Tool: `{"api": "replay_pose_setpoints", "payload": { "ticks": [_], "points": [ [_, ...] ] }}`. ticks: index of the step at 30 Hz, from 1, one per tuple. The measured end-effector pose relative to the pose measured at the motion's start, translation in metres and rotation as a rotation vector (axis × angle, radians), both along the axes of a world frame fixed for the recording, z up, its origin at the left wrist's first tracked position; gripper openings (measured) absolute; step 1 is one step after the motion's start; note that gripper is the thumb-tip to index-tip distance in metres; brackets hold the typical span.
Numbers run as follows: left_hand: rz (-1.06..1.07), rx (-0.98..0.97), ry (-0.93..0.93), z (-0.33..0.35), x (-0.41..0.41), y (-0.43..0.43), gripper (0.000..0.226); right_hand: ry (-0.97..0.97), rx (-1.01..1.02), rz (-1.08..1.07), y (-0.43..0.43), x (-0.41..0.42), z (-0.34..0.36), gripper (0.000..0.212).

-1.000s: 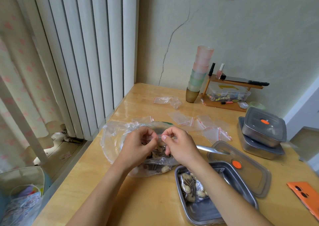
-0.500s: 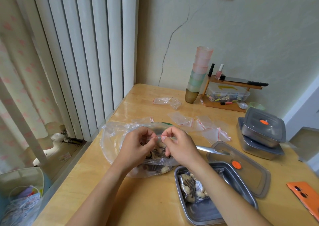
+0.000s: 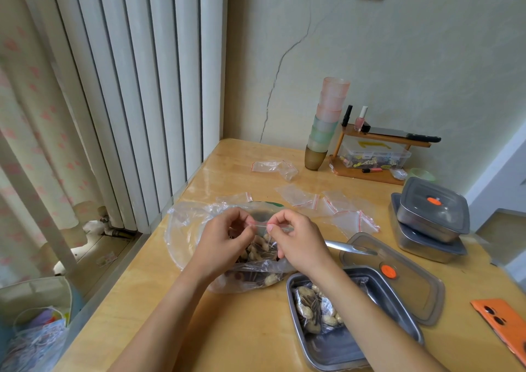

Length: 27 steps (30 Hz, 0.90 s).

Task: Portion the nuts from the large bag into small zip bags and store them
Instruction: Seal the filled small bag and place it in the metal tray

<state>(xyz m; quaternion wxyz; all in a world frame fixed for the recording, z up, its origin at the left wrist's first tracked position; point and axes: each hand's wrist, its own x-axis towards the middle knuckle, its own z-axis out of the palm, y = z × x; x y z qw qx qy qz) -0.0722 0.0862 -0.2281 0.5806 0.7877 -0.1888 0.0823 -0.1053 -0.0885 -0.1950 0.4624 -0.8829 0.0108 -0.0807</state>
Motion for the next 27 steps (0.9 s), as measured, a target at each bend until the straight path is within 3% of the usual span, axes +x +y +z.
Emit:
{"api": "replay_pose_setpoints", "payload": {
  "ticks": [5, 14, 27],
  "points": [
    [0.009, -0.017, -0.001, 0.0008, -0.0003, -0.0005, 0.012, 0.003, -0.010, 0.002, 0.0000, -0.0006, 0.0008, 0.006],
    [-0.023, 0.009, -0.050, 0.0012, -0.0013, -0.0009, 0.014, -0.207, -0.266, 0.034, -0.0011, 0.0024, -0.0018, 0.006],
    [-0.032, 0.035, -0.060, -0.0021, -0.0002, -0.0013, 0.010, -0.286, -0.266, 0.121, 0.0029, 0.0037, -0.0041, 0.015]
  ]
}}
